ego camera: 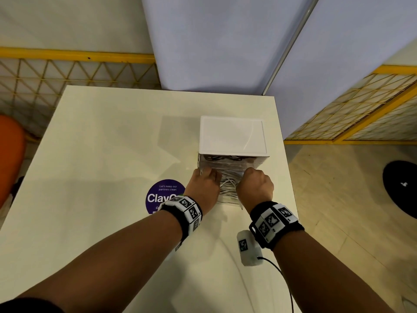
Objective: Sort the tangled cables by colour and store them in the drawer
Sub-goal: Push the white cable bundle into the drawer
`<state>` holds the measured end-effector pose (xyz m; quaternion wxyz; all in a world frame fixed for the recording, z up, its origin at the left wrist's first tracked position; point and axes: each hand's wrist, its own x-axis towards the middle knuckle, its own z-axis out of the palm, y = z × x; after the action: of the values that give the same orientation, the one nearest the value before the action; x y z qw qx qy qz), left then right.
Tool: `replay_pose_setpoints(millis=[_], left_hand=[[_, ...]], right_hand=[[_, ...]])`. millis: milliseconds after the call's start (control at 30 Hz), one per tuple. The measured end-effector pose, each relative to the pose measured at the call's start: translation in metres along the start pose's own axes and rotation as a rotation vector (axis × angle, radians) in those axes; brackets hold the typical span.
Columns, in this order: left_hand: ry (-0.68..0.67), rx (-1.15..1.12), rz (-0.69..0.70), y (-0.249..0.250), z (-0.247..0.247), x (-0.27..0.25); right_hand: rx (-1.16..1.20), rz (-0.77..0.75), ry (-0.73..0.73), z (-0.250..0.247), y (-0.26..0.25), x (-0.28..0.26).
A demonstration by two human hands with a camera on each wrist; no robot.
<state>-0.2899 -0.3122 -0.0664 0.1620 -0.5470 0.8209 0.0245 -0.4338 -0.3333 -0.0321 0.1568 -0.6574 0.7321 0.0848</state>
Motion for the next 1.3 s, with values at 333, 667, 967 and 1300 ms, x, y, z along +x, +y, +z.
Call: replay_pose_setpoints(millis=[333, 667, 967, 1300], left_hand=[[-0.010, -0.021, 0.001, 0.002, 0.000, -0.002], [-0.019, -0.001, -0.003, 0.003, 0.002, 0.000], [-0.043, 0.012, -0.007, 0.004, 0.002, 0.002], [-0.045, 0.000, -0.006, 0.003, 0.002, 0.002]], right_hand=[[-0.118, -0.095, -0.035, 0.006, -0.001, -0.004], [0.048, -0.078, -0.007, -0.001, 0.007, 0.000], [0.463, -0.064, 0.159, -0.003, 0.046, -0.010], [0.153, 0.047, 0.024, 0.026, 0.023, -0.048]])
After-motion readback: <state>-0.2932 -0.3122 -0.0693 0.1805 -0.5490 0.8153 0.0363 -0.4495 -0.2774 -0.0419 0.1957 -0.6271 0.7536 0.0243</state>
